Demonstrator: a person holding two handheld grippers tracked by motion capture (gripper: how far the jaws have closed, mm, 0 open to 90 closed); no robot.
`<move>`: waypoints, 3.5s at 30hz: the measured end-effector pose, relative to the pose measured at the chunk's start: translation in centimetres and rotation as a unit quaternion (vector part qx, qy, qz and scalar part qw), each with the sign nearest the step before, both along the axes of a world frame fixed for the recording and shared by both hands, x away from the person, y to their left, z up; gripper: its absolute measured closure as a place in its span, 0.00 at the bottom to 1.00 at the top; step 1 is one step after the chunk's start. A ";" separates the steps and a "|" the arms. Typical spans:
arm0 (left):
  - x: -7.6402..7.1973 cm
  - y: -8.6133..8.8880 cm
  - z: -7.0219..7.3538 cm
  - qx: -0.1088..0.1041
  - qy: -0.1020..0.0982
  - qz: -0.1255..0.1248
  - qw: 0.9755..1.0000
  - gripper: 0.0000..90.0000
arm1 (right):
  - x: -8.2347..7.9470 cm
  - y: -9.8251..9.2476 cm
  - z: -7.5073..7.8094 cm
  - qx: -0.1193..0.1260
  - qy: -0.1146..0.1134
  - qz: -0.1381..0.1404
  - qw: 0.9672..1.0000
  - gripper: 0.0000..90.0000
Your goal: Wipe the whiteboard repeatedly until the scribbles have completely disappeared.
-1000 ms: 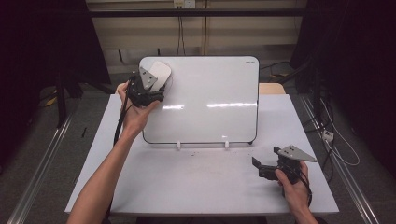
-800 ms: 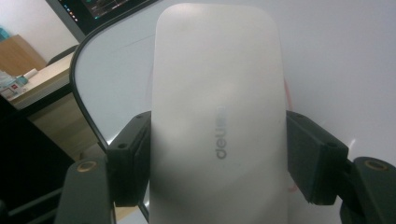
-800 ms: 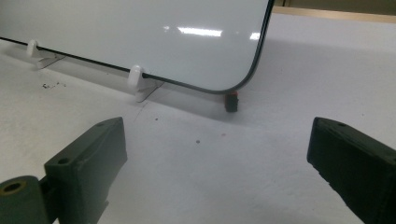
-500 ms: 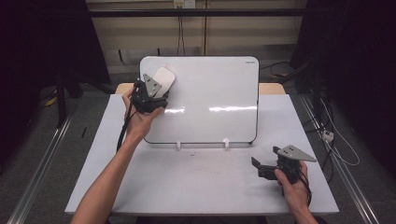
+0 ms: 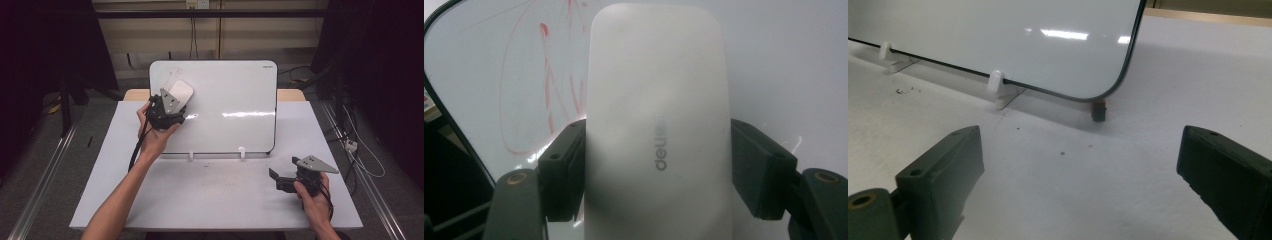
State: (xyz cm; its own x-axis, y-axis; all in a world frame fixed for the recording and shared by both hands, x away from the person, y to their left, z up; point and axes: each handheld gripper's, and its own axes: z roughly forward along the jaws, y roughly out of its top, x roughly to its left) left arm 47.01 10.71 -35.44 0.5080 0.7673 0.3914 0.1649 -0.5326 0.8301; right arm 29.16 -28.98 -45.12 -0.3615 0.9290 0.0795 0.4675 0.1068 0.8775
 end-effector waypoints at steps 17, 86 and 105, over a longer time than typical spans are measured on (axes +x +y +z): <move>0.5 0.6 0.6 -0.004 0.000 0.015 1.000 0.35 | 0.0 0.1 0.0 -0.002 0.000 -0.001 1.000 0.05; 2.8 -2.3 3.4 0.025 0.009 -0.010 1.000 0.35 | 0.2 0.1 -0.1 0.002 0.001 0.001 1.000 0.05; 2.0 -1.0 1.9 -0.008 -0.027 -0.025 0.999 0.35 | 0.2 0.1 -0.1 0.000 0.001 0.001 1.000 0.05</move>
